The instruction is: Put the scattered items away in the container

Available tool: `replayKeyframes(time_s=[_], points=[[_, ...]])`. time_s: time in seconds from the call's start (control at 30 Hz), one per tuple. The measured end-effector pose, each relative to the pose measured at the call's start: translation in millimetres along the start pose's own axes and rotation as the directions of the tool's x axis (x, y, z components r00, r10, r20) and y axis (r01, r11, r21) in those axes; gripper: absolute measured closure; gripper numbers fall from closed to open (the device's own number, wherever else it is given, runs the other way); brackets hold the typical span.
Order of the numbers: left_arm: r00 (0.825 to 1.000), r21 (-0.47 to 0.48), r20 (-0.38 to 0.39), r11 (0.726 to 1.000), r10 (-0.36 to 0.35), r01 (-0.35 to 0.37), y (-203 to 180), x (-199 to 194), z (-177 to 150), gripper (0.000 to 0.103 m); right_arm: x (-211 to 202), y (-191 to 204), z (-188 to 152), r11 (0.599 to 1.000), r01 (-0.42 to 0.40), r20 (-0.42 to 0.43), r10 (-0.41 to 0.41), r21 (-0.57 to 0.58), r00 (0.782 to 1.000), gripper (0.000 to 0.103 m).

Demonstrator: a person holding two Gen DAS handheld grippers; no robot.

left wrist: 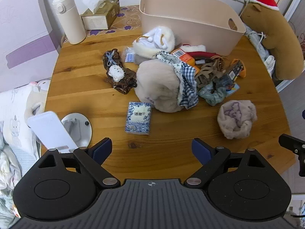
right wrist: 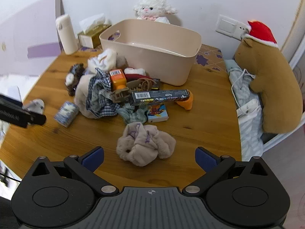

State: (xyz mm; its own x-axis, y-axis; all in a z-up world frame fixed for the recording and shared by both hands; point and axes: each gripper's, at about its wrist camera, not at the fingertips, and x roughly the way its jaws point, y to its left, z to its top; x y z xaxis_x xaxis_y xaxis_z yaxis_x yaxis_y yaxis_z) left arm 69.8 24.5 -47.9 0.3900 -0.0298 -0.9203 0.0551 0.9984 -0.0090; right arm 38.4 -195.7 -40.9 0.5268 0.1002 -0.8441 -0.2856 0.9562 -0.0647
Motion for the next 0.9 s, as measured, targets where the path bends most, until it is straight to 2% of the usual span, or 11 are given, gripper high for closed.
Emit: replayKeyframes(time_s=[0.17,0.4,0.67,0.9], points=[[1.000,0.029,-0.014,1.000,0.010,-0.010,5.3,19.0,8.4,0.011,21.9,10.7,4.5,0.996,0.034,-0.008,-0.034,-0.078,0.999,0.000],[0.998,0.071,-0.054,0.997,0.026,-0.022,7.4,50.1,21.1,0.011,56.9,6.3,4.0,0.999,0.002,-0.054,-0.004,-0.034,0.999,0.000],[0.996,0.033,-0.079,0.998,0.053,-0.050,13.0,85.1,33.2,0.011,98.9,-0.9,3.2,1.000,-0.027,-0.113,0.026,-0.007,0.993,0.000],[0.992,0.045,-0.106,0.997,0.067,-0.062,13.8,106.3,38.5,0.011,124.2,4.9,6.5,1.000,-0.010,-0.145,0.008,-0.008,0.989,0.002]])
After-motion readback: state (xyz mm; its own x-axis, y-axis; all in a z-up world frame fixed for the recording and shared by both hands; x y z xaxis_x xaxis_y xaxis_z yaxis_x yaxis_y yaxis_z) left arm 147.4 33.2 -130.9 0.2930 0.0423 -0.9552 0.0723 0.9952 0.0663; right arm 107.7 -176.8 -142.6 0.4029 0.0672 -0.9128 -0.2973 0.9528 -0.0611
